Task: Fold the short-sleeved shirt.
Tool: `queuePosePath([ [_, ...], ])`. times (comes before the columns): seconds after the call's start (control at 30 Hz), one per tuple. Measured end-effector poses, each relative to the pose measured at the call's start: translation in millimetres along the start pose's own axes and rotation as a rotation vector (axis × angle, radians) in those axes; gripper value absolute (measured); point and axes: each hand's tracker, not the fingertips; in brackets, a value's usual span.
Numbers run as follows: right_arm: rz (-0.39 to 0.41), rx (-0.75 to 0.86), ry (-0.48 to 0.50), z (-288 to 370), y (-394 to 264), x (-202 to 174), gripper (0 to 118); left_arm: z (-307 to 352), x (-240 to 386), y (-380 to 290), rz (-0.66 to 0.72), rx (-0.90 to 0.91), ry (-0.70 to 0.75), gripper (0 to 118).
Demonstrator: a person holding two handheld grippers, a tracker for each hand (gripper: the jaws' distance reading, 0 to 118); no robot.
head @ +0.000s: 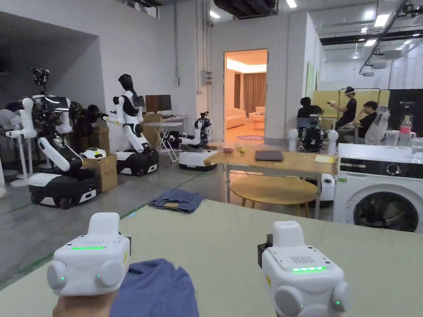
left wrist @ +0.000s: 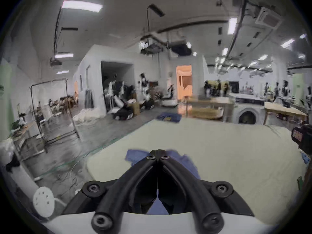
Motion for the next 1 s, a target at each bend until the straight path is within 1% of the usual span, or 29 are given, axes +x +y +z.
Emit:
queuePosePath([
  [0.03, -0.011, -0.009, 0.014, -4.2, -4.3, -4.7, 0, -12.5, -3.3, -3.0, -0.004, -0.068, -0.008, 0],
  [0.13, -0.003, -0.036, 0.028, -19.4, -17.4, -9.1, 0, -50.2, -0.9, -19.3, -0.010, -0.297, -0.069, 0],
  [0.17, -0.002, -0.045, 0.030, -24.3, -20.9, -7.3, 0, -63.5, 5.4, -27.6, -0.005, -0.360, -0.098, 6],
  [0.2, -0.004, -0.049, 0.030, -28.4, -23.7, -4.9, 0, -74.9, 10.3, -33.8, -0.007, -0.400, -0.125, 34],
  [0.23, -0.005, -0.055, 0.029, -34.0, -26.9, -1.5, 0, -88.5, 17.2, -41.6, -0.003, -0.423, -0.169, 78],
  [0.27, -0.005, -0.062, 0.026, -38.3, -29.7, -0.4, 0, -99.3, 25.7, -48.2, 0.004, -0.445, -0.192, 118],
  [0.33, -0.004, -0.082, 0.030, -50.0, -35.9, 7.5, 0, -123.1, 38.0, -59.6, 0.051, -0.464, -0.209, 117],
  [0.4, 0.012, -0.100, 0.012, -66.5, -48.5, 12.3, 0, -150.3, 54.1, -73.8, 0.065, -0.541, -0.236, 117],
  [0.43, 0.019, -0.106, 0.006, -72.2, -52.2, 16.1, 0, -155.6, 59.9, -76.8, 0.048, -0.569, -0.204, 117],
  [0.47, 0.026, -0.115, -0.002, -78.7, -56.5, 20.2, 0, -170.0, 70.1, -80.5, 0.033, -0.538, -0.223, 117],
  [0.6, 0.030, -0.161, -0.025, -110.1, -78.2, 33.4, 0, -215.1, 96.7, -106.1, 0.004, -0.596, -0.225, 115],
  [0.63, 0.028, -0.173, -0.030, -115.8, -81.8, 36.5, 0, -224.8, 101.3, -113.0, 0.000, -0.623, -0.222, 108],
  [0.67, 0.025, -0.183, -0.034, -119.5, -87.4, 36.4, 0, -233.7, 105.0, -121.6, -0.013, -0.656, -0.196, 89],
  [0.73, 0.022, -0.203, -0.044, -128.7, -94.0, 41.0, 0, -246.3, 105.7, -139.1, -0.050, -0.714, -0.152, 81],
  [0.8, 0.029, -0.214, -0.052, -130.7, -97.6, 41.2, 0, -253.4, 105.6, -152.3, -0.088, -0.790, -0.175, 65],
  [0.83, 0.029, -0.216, -0.059, -132.2, -98.5, 43.3, 0, -249.0, 99.5, -153.5, -0.083, -0.748, -0.195, 37],
  [0.87, 0.021, -0.216, -0.063, -132.5, -97.9, 46.4, 0, -242.5, 97.6, -145.1, -0.072, -0.678, -0.221, 1],
  [0.97, -0.015, -0.221, -0.070, -126.1, -93.5, 50.2, 0, -234.9, 95.3, -130.5, -0.088, -0.663, -0.167, 1],
  [1.0, -0.029, -0.221, -0.077, -122.4, -91.3, 53.0, 0, -231.8, 95.6, -127.7, -0.073, -0.664, -0.197, 1],
])
